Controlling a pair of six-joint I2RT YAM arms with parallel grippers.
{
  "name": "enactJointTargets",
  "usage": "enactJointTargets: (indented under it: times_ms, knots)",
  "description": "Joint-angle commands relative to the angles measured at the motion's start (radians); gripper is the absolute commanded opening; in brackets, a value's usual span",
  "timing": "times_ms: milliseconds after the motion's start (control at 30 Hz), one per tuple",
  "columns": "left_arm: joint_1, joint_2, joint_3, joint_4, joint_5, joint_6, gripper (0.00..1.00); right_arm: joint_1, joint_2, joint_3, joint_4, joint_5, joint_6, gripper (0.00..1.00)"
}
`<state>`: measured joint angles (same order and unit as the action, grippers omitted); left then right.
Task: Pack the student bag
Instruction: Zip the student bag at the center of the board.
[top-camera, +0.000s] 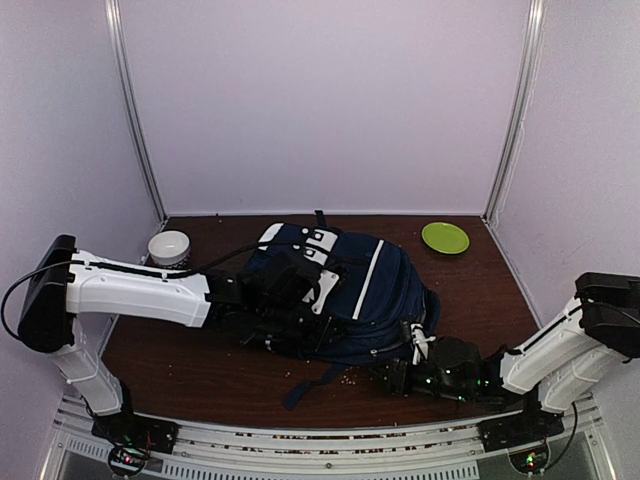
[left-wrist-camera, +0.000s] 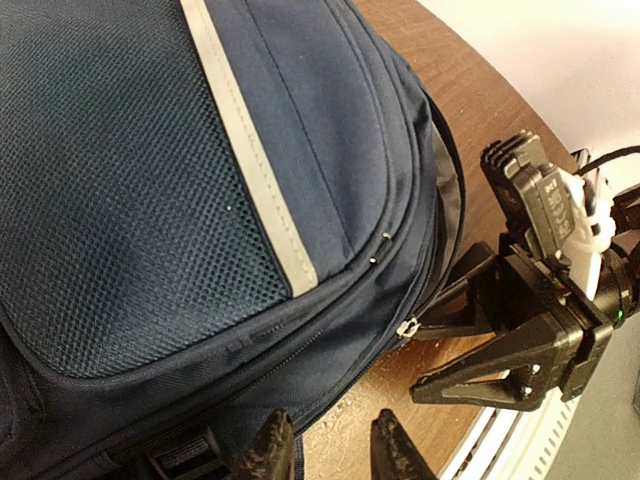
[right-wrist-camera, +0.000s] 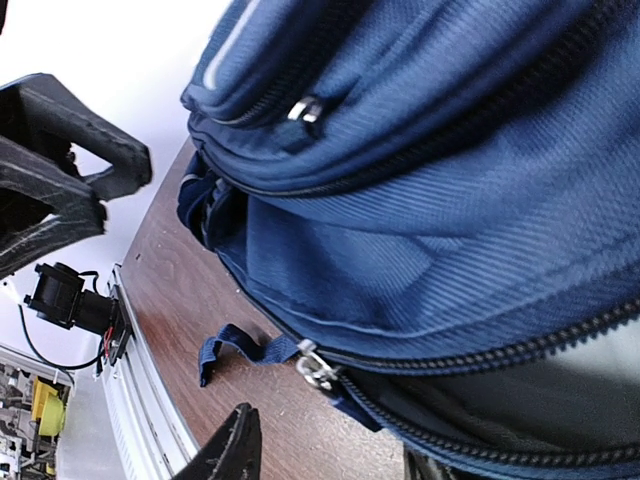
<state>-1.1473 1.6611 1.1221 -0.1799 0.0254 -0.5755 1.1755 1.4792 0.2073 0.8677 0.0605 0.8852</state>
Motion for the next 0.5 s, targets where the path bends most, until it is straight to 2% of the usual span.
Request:
enactJointTargets:
  times_ms: [0, 167, 467]
  knots:
    - [-0.005, 0.015, 0.027, 0.039, 0.018, -0.008, 0.48, -0.005, 0.000, 0.014, 0.040, 0.011, -0.014, 0.50]
    - [-0.004, 0.024, 0.035, 0.032, 0.019, -0.007, 0.48, -0.010, 0.000, 0.026, 0.012, 0.028, -0.016, 0.49]
    - [-0.005, 0.032, 0.047, 0.015, 0.020, 0.000, 0.47, -0.016, 0.003, 0.056, -0.012, 0.026, -0.029, 0.38]
